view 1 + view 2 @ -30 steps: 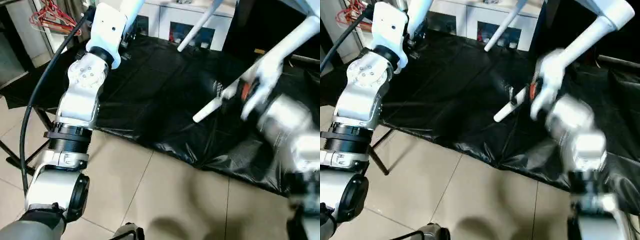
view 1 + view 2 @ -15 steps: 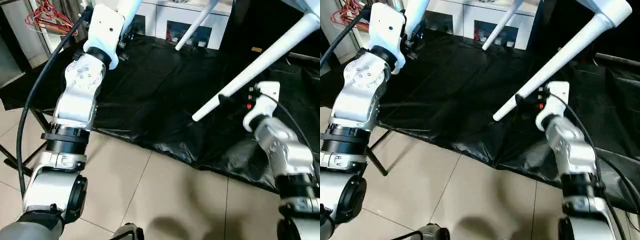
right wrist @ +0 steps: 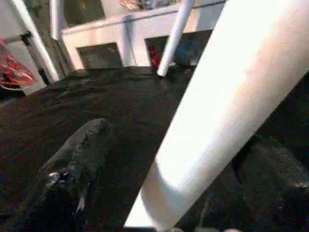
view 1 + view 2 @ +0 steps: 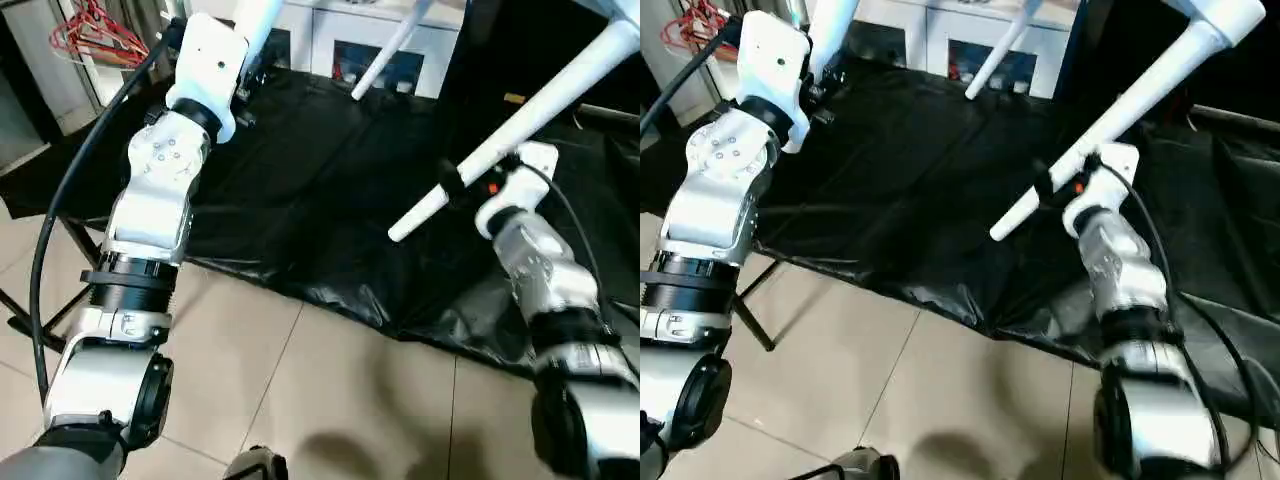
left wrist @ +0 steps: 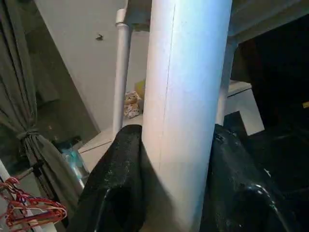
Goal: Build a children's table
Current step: Flip table
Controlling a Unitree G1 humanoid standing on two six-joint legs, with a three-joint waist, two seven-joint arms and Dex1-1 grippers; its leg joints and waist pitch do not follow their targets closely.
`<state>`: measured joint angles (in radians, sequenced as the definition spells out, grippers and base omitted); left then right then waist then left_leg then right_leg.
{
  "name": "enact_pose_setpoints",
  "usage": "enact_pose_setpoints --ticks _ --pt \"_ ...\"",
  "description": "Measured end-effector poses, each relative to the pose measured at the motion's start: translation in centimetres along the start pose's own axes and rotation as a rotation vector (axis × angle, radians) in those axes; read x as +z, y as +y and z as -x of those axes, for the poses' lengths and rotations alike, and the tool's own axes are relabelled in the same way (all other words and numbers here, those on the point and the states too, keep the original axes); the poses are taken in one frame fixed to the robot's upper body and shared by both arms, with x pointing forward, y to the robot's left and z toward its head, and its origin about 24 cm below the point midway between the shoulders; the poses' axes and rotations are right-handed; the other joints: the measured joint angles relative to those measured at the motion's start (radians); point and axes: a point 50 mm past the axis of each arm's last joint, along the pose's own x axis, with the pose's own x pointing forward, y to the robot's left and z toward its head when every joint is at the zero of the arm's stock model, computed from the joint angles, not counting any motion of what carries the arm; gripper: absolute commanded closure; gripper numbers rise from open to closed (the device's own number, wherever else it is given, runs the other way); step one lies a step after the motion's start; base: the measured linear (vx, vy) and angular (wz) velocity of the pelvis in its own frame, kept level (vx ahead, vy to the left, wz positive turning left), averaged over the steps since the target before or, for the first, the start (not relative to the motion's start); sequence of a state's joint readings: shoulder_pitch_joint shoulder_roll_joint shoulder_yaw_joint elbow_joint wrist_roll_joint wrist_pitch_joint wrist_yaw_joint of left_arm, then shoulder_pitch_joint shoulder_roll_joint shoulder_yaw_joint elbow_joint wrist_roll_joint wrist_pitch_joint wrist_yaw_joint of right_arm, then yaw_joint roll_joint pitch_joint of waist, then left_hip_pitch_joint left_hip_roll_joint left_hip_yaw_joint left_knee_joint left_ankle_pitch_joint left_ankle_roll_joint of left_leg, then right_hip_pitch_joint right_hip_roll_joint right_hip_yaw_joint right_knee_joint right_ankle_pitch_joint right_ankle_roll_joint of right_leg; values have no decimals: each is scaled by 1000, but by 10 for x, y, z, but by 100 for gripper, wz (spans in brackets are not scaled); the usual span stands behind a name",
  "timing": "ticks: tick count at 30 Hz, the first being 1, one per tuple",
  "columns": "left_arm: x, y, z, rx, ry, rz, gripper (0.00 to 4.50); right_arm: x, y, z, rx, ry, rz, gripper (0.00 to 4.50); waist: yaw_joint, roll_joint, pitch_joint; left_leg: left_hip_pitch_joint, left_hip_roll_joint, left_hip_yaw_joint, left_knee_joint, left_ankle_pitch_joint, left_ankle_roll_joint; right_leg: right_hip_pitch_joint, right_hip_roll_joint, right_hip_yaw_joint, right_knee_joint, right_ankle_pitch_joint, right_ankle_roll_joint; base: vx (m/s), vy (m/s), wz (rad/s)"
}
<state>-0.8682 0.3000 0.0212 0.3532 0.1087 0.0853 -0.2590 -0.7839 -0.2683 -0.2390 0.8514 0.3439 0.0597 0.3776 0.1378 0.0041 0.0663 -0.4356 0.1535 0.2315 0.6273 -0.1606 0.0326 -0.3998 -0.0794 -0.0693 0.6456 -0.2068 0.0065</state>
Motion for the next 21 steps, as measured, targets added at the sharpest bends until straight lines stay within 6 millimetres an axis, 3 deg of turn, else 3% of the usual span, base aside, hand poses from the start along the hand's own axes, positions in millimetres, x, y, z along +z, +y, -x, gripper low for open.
enact_pose_setpoints --ticks 13,21 --pt "-16 13 13 43 33 4 286 -5 -1 4 222 -23 -58 185 -9 0 0 -1 0 0 0 0 0 -1 0 0 0 0 0 0 0 0" --pt "-32 16 20 57 84 23 290 -2 -5 7 282 -20 -40 237 5 -1 0 -2 0 1 0 0 0 -2 0 0 -1 0 0 0 0 0"
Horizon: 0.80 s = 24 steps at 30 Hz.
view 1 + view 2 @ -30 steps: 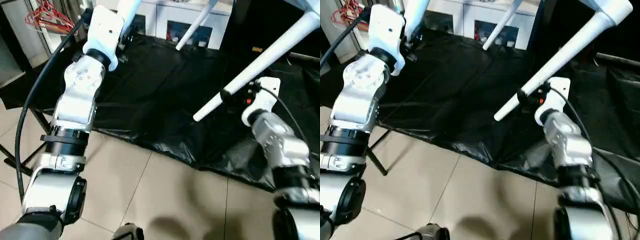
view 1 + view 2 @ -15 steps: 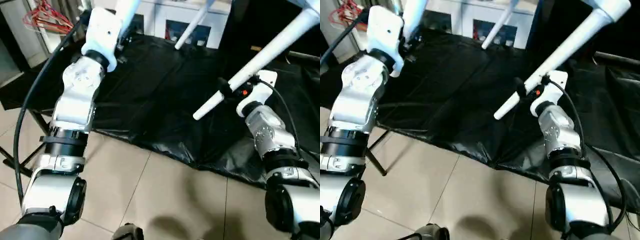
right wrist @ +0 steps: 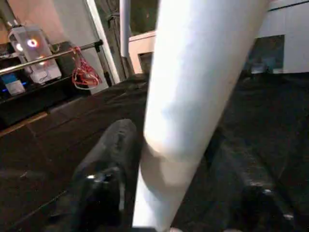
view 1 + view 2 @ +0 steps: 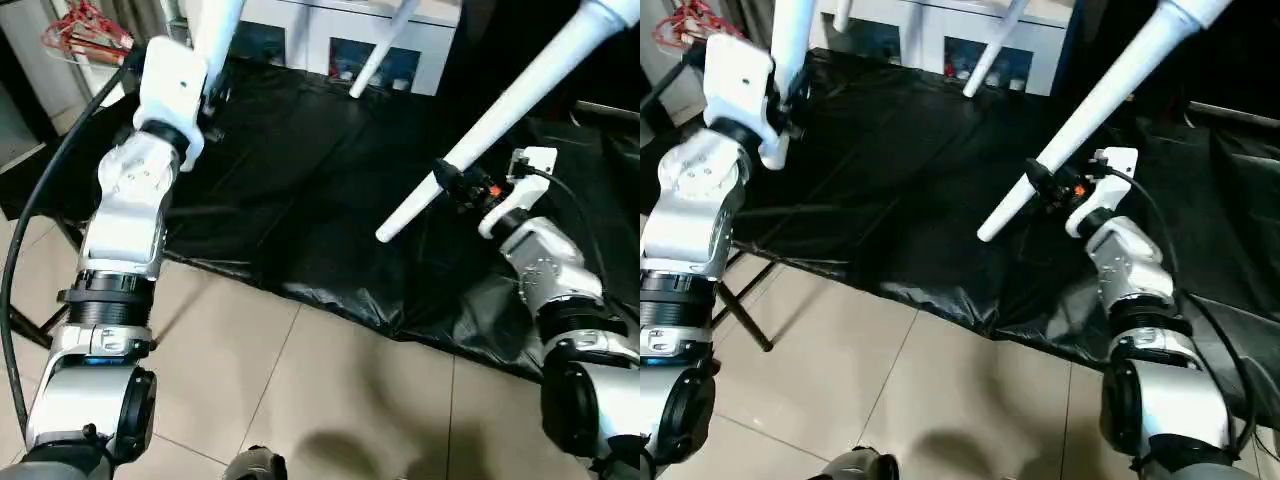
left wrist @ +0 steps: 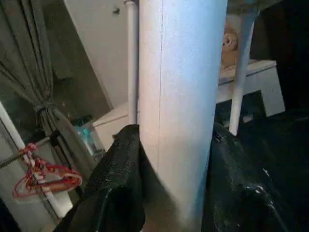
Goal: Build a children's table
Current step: Flip table
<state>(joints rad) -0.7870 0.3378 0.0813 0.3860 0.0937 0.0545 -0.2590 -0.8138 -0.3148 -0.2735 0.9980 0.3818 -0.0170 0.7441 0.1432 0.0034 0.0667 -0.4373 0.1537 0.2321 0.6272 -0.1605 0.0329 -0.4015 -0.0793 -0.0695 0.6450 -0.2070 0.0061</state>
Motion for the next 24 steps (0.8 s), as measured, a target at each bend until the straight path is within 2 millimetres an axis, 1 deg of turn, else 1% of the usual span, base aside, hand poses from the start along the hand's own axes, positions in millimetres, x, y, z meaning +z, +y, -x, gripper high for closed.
enact_pose_setpoints --ticks 1,2,6,7,11,13,15,17,18,19,21,22,24 --pt "-2 0 1 0 4 1 290 0 0 1 6 0 2 248 1 0 0 0 0 0 0 0 0 0 0 0 0 0 0 0 0 0" --pt "-4 0 1 0 6 2 291 1 -1 1 12 0 4 269 2 0 0 0 0 0 0 0 0 0 0 0 0 0 0 0 0 0" --pt "-11 -1 4 -3 19 7 291 1 -2 7 23 -6 35 282 6 -1 0 0 0 0 0 0 0 1 0 0 -1 0 0 0 0 0" --pt "-13 -2 5 -4 21 12 291 1 -3 9 24 -8 47 294 6 -1 0 0 0 0 0 0 0 1 0 0 -1 0 0 0 0 0" --pt "-27 -8 8 -16 59 38 291 5 -6 22 17 -17 120 297 7 -2 0 1 0 0 0 0 0 3 0 0 -2 0 0 0 0 0" --pt "-34 -16 8 -31 79 59 291 7 -7 31 -6 -21 161 298 10 -3 0 1 0 0 -1 0 0 5 0 0 -4 0 0 0 0 0" --pt "-44 -23 10 -42 108 85 291 9 -7 37 -26 -24 192 298 9 -3 0 0 0 0 -1 0 0 5 0 0 -5 0 0 0 0 0" --pt "-53 -37 10 -70 131 125 291 8 -6 54 -77 -29 237 298 14 -4 -1 3 0 0 -5 0 0 5 0 0 -12 0 1 0 0 0" --pt "-55 -41 11 -76 137 134 291 8 -4 59 -90 -31 251 298 16 -3 -1 3 0 0 -6 0 0 6 1 0 -14 0 1 0 0 0" --pt "-61 -44 12 -84 160 147 291 8 -3 64 -108 -31 267 298 15 -4 -1 3 0 1 -7 0 0 7 1 0 -15 0 2 0 0 0" --pt "-68 -54 13 -99 188 177 291 8 0 73 -145 -31 286 298 14 -5 -1 3 0 1 -7 0 0 14 1 0 -17 0 2 0 0 0" --pt "-71 -58 13 -106 196 189 291 8 1 76 -164 -32 291 298 14 -3 -1 3 0 1 -7 0 0 13 1 0 -18 0 2 0 0 0" --pt "-75 -64 12 -116 215 208 291 8 4 81 -198 -43 293 298 8 -1 0 4 0 1 -8 0 0 13 1 0 -22 1 3 0 0 0"
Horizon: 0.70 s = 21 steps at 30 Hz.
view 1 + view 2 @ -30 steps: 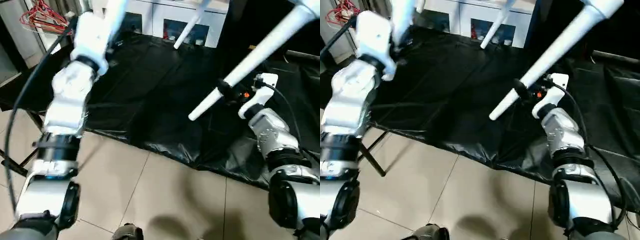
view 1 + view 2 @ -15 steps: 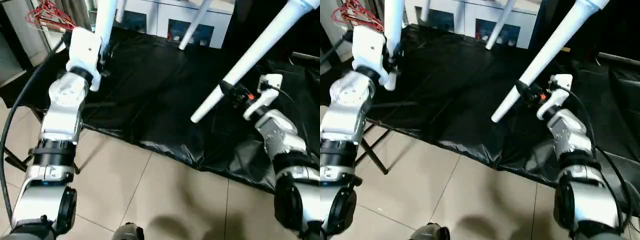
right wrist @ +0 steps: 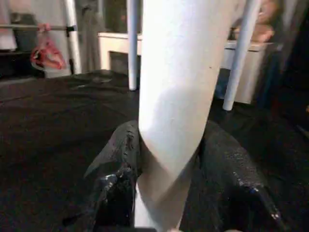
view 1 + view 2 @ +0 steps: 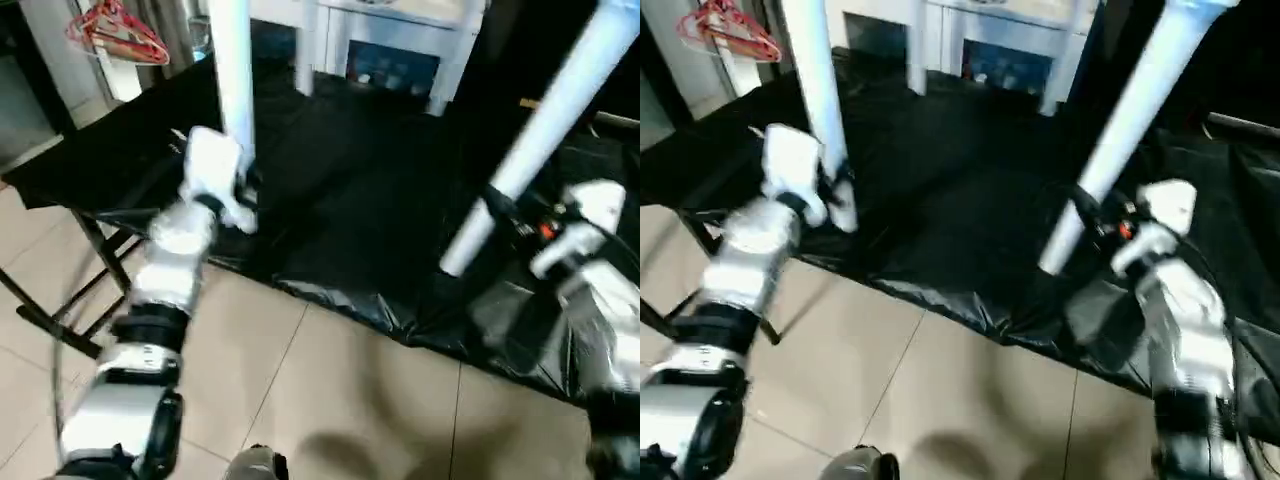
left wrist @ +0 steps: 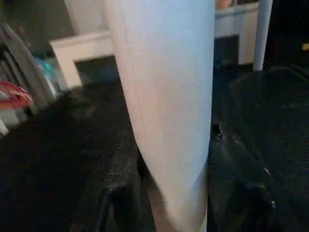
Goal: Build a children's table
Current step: Flip table
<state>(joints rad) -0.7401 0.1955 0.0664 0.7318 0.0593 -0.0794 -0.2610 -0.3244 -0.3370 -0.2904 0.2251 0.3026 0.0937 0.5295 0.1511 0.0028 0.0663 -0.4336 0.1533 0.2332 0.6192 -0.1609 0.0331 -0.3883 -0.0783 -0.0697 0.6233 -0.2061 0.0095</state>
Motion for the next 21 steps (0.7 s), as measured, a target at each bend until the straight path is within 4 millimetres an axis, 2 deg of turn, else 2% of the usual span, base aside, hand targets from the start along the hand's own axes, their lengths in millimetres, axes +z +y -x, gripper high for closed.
enact_pose_setpoints --ticks 4,10,14,21 --pt "0 -6 -8 -20 6 13 291 0 7 14 -67 8 13 299 -5 1 0 8 -4 0 -12 0 0 9 0 2 -11 0 2 0 0 0" --pt "2 -8 -18 -16 26 7 291 2 23 26 -163 14 14 300 -13 -2 -3 12 -7 0 -19 0 0 10 -1 3 -13 -1 4 0 0 0" --pt "3 -4 -21 -4 35 -8 291 2 32 31 -200 11 8 300 -16 -4 -5 13 -7 -1 -22 0 0 10 -1 3 -13 -4 7 0 0 0" --pt "-1 2 -20 22 42 -18 291 1 42 27 -215 33 25 300 -39 -8 -8 14 -7 -1 -22 0 0 10 -1 3 -13 -4 7 0 0 0"
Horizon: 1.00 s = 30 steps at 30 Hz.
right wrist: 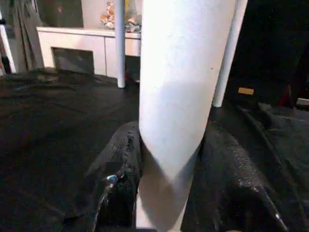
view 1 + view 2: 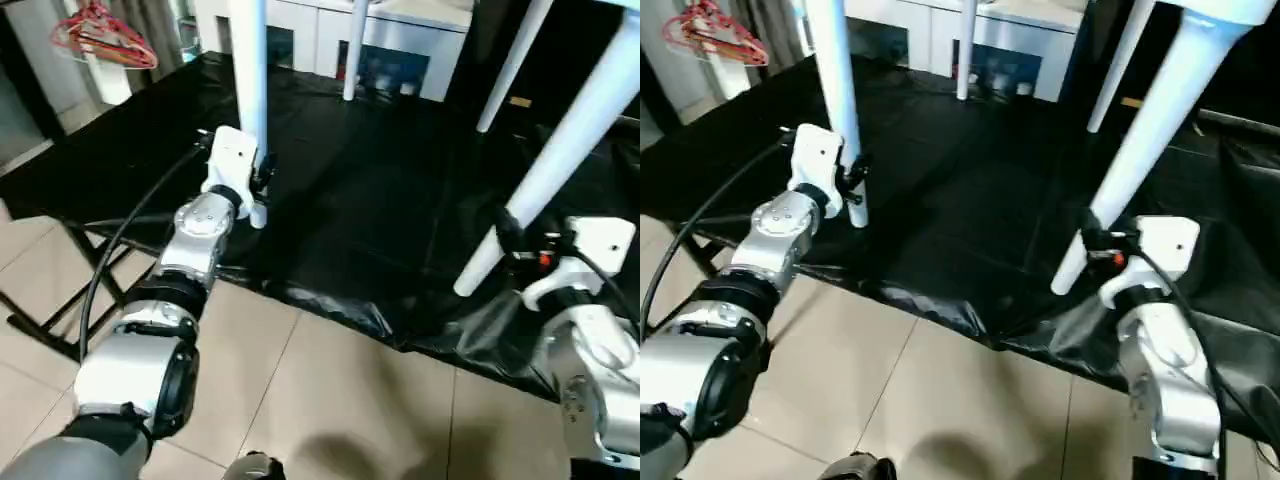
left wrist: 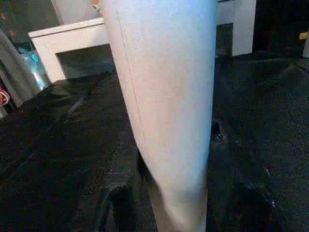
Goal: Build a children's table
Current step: Flip table
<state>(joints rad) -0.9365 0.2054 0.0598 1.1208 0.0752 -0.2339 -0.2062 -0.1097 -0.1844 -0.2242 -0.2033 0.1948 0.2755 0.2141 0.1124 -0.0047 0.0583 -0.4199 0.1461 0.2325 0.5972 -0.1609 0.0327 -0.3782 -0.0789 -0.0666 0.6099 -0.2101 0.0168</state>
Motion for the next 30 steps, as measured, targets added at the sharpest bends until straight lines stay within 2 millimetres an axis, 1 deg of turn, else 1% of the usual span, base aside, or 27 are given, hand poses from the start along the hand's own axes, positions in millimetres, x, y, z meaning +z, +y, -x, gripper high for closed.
enact_pose_setpoints --ticks 1,2,4,5,7,8,10,13,16,17,18,21,22,25,28,30 --pt "-1 0 0 2 -1 0 291 0 1 0 0 2 4 300 -1 0 0 0 0 0 0 0 0 0 0 0 0 0 0 0 0 0" --pt "-2 0 1 1 0 1 256 0 1 -1 1 3 7 300 -2 -1 -1 1 0 0 0 0 0 0 0 0 0 0 0 0 0 0" --pt "-3 1 1 -5 1 3 221 -1 2 -1 3 7 8 300 -3 -3 -2 2 0 0 0 0 0 1 0 0 0 0 0 0 0 0" --pt "-5 0 2 -26 7 -29 221 -1 5 -2 14 8 7 265 -6 -2 -2 3 0 0 0 0 0 1 0 1 0 0 0 0 0 0" --pt "-8 3 4 -34 20 -74 194 -2 9 -3 17 7 -1 230 -13 -1 -3 4 0 0 0 0 0 1 0 1 0 0 0 0 0 0" --pt "-10 3 5 -36 24 -76 182 -2 11 -3 14 6 -6 228 -14 -1 -3 4 0 0 0 0 0 1 0 1 0 0 0 0 0 0" --pt "-14 2 6 -49 30 -77 172 -2 14 -3 4 2 -19 209 -16 -1 -3 4 0 0 -1 0 0 1 0 1 0 0 0 0 0 0" --pt "-20 1 10 -62 29 -74 136 -4 16 -3 -10 16 -38 183 -18 -1 -3 3 0 0 -1 0 0 1 0 1 0 0 0 0 0 0" --pt "-20 0 11 -83 16 -74 115 -6 19 -3 -18 29 -48 153 -18 -1 -2 1 0 0 -1 0 0 -1 0 1 0 0 0 0 0 0" --pt "-21 0 12 -86 8 -70 115 -7 20 -2 -22 37 -40 153 -18 -1 -2 1 0 0 -1 0 0 -2 0 1 0 0 0 0 0 0" --pt "-22 1 14 -89 -1 -70 90 -7 21 -1 -23 41 -33 138 -19 -1 -2 1 -1 0 -1 0 0 -2 0 1 0 0 0 0 0 0" --pt "-25 4 21 -95 -35 -66 75 -10 23 6 -47 67 -3 113 -20 0 -2 0 -1 0 -3 0 0 -2 0 2 0 0 0 0 0 0" --pt "-26 5 23 -97 -43 -69 62 -10 24 7 -59 76 15 104 -20 1 -2 -1 -1 0 -4 0 0 -1 0 2 1 0 0 0 0 0" --pt "-30 5 33 -113 -83 -57 62 -11 22 16 -116 96 78 104 -21 1 -1 -1 -1 0 -6 0 -1 -2 0 2 1 -1 -1 0 0 0" --pt "-35 3 48 -117 -122 29 62 -12 17 28 -172 106 114 104 -21 2 -2 -1 -1 0 -6 0 -1 -3 0 2 1 -2 -2 0 0 0" --pt "-37 -1 56 -113 -127 88 62 -11 16 32 -188 100 119 104 -22 3 -1 -1 -1 0 -6 0 -1 -3 0 3 1 -2 -2 0 0 0"
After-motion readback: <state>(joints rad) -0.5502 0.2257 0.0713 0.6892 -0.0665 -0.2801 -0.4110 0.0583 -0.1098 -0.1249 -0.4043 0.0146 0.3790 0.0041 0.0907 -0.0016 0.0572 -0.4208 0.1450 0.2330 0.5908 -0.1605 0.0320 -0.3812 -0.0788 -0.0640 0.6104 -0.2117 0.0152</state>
